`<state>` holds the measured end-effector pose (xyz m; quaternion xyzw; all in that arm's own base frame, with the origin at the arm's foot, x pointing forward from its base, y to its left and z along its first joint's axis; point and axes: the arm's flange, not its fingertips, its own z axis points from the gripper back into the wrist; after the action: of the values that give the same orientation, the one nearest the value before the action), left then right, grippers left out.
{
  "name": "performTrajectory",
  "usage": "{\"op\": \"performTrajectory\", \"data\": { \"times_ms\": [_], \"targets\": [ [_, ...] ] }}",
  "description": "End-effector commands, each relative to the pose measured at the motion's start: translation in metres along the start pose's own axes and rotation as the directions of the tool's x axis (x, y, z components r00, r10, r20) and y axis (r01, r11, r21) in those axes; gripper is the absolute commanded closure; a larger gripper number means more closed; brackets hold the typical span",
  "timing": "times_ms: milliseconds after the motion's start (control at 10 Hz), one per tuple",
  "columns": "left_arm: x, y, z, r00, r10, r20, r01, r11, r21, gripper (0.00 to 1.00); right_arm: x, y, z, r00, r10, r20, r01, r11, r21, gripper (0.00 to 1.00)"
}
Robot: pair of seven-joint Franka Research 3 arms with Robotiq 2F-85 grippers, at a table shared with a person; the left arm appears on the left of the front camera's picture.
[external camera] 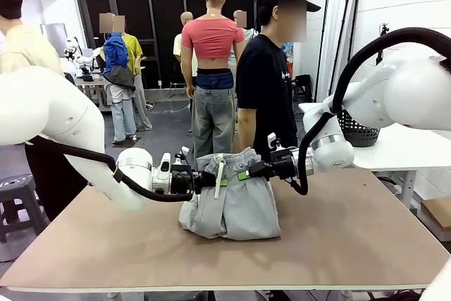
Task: Fold the training pants.
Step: Fold the Training pants in half.
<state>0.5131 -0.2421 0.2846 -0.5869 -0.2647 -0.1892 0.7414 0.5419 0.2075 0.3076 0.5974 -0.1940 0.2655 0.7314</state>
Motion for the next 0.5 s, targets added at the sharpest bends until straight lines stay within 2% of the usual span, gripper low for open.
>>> {"op": "performTrajectory", "data": {
  "times_ms": [0,100,300,400],
  "targets": [
    [-0.006,-0.01,0.02,0.997,-0.077,-0.012,0.077,0.996,0.053,1.0,0.006,0.014,0.019,0.998,0.067,-0.019,-0.067,0.998,0.0,1.0],
    [0.0,0.0,0.0,1.0,0.0,0.0,0.0,1.0,0.0,1.0,0.0,0.0,0.0,1.0,0.0,0.0,0.0,1.0,0.0,1.0],
    [0.002,-0.005,-0.001,1.0,-0.022,-0.003,0.022,1.0,-0.004,1.0,0.004,0.002,-0.001,1.0,0.015,-0.009,-0.015,1.0,0.002,1.0],
    [0.016,0.003,-0.001,1.0,-0.009,0.006,0.009,1.0,0.029,1.0,0.017,-0.006,-0.003,1.0,0.018,0.017,-0.018,1.0,-0.022,1.0]
  ]
}}
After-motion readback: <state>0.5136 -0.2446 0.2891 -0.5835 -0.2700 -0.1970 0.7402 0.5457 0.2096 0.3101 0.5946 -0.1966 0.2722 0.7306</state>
